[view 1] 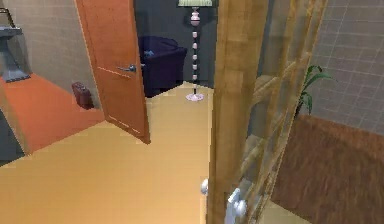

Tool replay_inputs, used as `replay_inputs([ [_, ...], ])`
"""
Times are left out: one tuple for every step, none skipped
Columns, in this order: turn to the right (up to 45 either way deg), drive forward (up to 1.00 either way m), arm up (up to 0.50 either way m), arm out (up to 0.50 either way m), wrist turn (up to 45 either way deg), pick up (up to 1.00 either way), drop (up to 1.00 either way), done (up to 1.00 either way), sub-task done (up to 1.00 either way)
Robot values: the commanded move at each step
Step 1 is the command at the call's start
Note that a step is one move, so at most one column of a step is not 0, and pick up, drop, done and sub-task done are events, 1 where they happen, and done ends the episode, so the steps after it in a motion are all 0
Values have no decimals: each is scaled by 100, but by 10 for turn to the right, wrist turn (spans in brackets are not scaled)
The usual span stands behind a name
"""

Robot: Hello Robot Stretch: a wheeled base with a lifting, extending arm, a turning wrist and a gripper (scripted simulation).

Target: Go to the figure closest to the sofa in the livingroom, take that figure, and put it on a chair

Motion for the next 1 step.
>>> replay_inputs([
  [-330, 0, 0, 0, 0, 0, 0, 0, 0],
])
